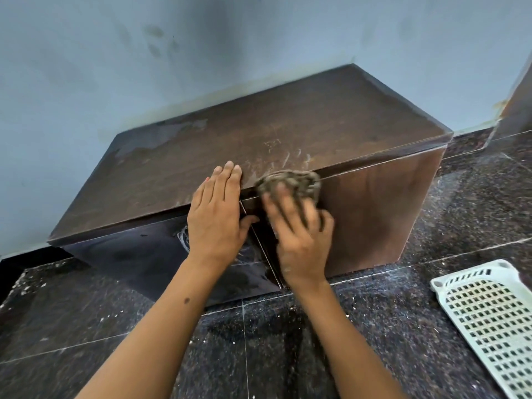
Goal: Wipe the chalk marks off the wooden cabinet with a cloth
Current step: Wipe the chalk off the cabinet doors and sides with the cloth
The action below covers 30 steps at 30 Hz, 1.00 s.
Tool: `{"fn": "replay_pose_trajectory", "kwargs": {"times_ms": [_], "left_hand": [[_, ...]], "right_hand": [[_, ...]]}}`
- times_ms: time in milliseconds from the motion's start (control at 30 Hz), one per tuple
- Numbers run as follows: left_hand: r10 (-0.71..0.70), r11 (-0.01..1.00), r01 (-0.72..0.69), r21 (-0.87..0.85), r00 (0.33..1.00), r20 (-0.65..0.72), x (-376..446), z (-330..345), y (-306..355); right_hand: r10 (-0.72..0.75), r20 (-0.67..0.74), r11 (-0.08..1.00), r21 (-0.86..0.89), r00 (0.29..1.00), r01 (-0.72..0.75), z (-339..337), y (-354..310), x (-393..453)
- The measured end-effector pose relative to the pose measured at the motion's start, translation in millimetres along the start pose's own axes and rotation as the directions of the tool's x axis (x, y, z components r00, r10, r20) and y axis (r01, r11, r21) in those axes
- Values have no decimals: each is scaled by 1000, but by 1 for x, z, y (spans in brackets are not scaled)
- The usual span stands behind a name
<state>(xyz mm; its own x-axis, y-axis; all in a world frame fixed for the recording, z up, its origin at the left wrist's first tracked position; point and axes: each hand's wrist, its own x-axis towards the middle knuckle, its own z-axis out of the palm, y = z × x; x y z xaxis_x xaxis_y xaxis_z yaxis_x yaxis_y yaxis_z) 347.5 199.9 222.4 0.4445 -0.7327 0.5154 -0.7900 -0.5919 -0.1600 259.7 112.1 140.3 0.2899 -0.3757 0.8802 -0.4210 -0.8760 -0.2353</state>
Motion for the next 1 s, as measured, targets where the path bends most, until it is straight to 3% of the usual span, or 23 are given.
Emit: {"fn": "replay_pose_trajectory", "kwargs": {"times_ms": [100, 200, 267, 333, 433, 533, 600, 667, 767, 833, 933, 1000], "left_hand": [[-3, 1000, 2, 3, 1000, 12, 0, 0, 0], [-11, 1000, 11, 7, 1000, 6, 0, 0, 1], [-13, 1000, 13, 9, 1000, -13, 0, 1, 2], [-13, 1000, 13, 12, 1000, -22, 0, 1, 3], [-15, 1000, 15, 18, 1000, -8, 0, 0, 3], [-22, 1000, 22, -7, 999, -24, 0, 1, 2], [-14, 1000, 14, -9, 999, -49, -1, 1, 2], [-10, 1000, 10, 1, 999, -35, 0, 0, 2], [-14, 1000, 14, 23, 1000, -8, 0, -1, 4], [-13, 999, 13, 29, 1000, -17, 0, 0, 4], [-14, 1000, 15, 27, 1000, -27, -1, 1, 3], [-19, 999, 20, 27, 999, -30, 0, 1, 3]], "right_hand": [[329, -114, 943, -11, 938, -332, -14, 52, 17], [623, -128, 783, 91, 772, -616, -32, 96, 37], [687, -128, 727, 135, 716, -673, -32, 95, 43], [695, -136, 719, 147, 706, -680, -24, 73, 40], [598, -112, 798, 168, 793, -578, -6, 22, 19], [232, -4, 963, 145, 973, -229, 4, -28, -11], [-28, 58, 996, 87, 998, 23, 5, -29, -19], [-82, 36, 996, 36, 996, 81, 5, -4, -10], [58, -73, 997, -50, 996, -62, -2, 49, -3], [260, -140, 963, -28, 955, -267, -7, 82, 0], [629, -154, 777, 100, 762, -622, -17, 106, 14], [702, -152, 712, 126, 696, -690, -18, 97, 23]]}}
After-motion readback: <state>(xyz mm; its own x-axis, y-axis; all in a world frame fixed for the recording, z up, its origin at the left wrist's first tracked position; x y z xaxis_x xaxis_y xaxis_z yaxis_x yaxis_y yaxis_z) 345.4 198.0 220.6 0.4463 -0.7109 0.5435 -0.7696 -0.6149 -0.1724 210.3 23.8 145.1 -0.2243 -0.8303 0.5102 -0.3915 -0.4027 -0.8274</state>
